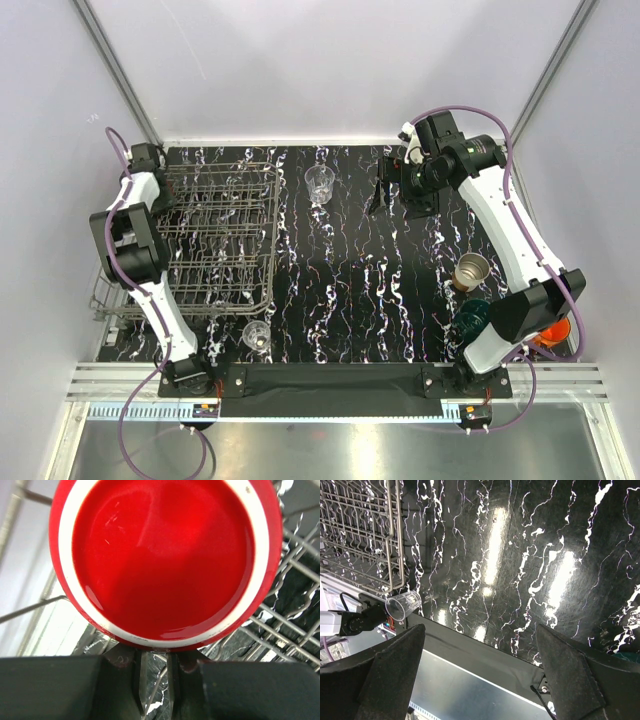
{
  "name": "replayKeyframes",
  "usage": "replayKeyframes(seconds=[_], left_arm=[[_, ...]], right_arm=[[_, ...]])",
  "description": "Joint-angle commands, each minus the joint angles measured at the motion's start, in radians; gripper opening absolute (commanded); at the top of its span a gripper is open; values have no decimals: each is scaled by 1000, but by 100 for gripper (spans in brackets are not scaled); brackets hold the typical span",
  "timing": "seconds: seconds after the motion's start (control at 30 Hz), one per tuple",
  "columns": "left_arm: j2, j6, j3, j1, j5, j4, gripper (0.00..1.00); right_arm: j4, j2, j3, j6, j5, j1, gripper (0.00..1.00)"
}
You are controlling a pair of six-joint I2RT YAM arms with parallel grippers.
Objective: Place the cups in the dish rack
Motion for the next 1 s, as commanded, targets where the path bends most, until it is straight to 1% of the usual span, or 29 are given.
replayKeyframes(seconds=[0.0,0.23,0.27,0.3,0.37,0.4,0.47,0.6,0.63,0.8,0.83,0.9,0.97], left_arm=[[-17,-6,40,3,17,80,0],[13,-29,53,9,0,43,0],[16,-37,56,13,-3,32,3],[21,-52,59,13,-12,19,17],[24,-64,56,18,-20,9,26],[23,-67,50,21,-17,11,35],[15,-64,32,24,-23,18,41],[7,-71,18,38,-23,29,59],[6,-69,13,39,-19,31,66],[-20,-58,-4,39,1,37,80],[-28,-58,-5,36,-3,35,86],[-63,-57,-20,35,-8,29,91],[-97,-64,-39,27,-3,26,99]], right_arm=[[-2,11,54,3,-16,-10,100],[5,13,51,17,-18,-10,100],[4,13,48,17,-15,-11,100],[4,13,48,20,-13,-11,100],[4,13,45,23,-13,-11,100],[2,16,48,23,-13,-11,100],[-2,17,54,23,-12,-11,99],[-2,26,57,23,-12,-13,100],[-5,29,63,23,-12,-13,100],[-15,23,76,14,13,-14,99],[-16,14,66,14,17,-14,100],[-13,-22,47,19,31,-14,100],[-5,-81,-6,29,39,-14,100]])
